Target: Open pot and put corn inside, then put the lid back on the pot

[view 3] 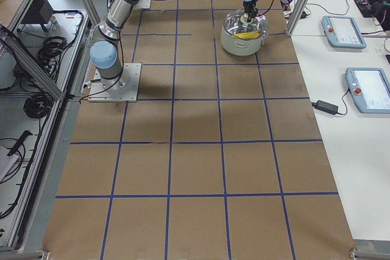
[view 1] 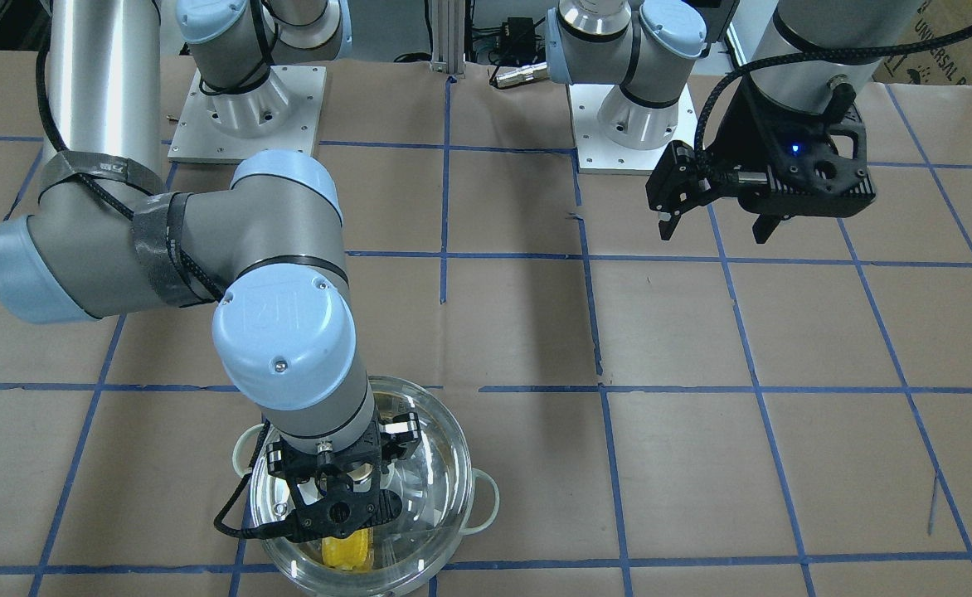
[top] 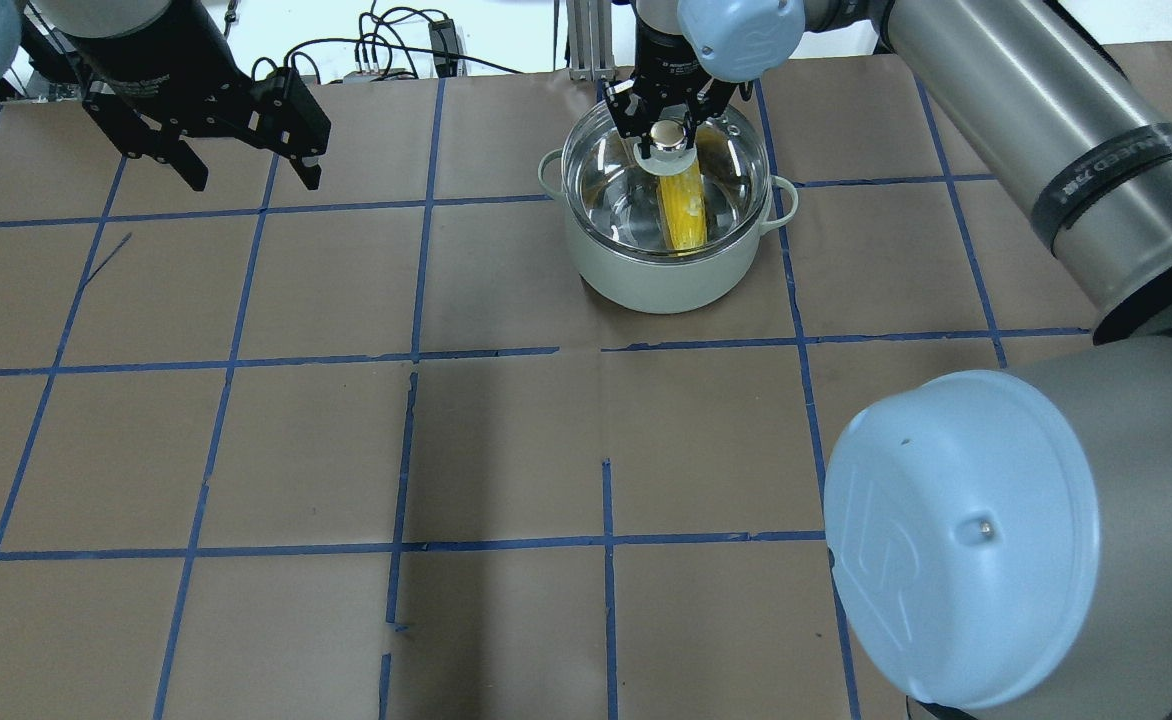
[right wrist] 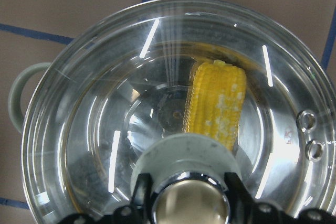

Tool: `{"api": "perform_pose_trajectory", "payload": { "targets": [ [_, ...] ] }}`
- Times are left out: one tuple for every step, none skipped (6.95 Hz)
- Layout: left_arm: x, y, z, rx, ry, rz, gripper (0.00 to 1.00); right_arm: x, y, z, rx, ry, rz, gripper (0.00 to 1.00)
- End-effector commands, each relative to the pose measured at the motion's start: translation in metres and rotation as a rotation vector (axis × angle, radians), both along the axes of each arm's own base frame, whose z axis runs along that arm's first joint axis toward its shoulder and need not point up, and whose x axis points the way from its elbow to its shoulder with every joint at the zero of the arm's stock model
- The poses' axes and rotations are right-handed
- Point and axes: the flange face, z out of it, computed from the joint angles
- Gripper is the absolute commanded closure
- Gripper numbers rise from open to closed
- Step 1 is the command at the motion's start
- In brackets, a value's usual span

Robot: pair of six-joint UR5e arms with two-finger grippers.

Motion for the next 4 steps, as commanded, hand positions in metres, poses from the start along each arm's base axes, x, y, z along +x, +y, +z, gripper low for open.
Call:
{"api": "perform_pose_trajectory", "payload": {
  "targets": [
    [0.0004,0.0001,-0.0007,0.001,-0.003,0.000,0.00,-0.0004,0.0013,-0.0007,0.007,0.003,-0.002,0.96],
    [0.0004,0.0003,-0.0008,0.003,-0.003,0.000,0.00,-0.0006,0.0031,-0.0025,0.025,0.005,-0.002,0.96],
    [0.0004,0.0007,0.0001,0.000,-0.003,0.000,0.00,-0.0008,0.0029,-0.0039,0.028,0.007,-0.002,0.96],
    [0.0004,0.0001,-0.0007,0.001,-0.003,0.000,0.00,-0.0008,0.0040,-0.0049,0.039,0.008,-0.002,0.96]
  ]
}}
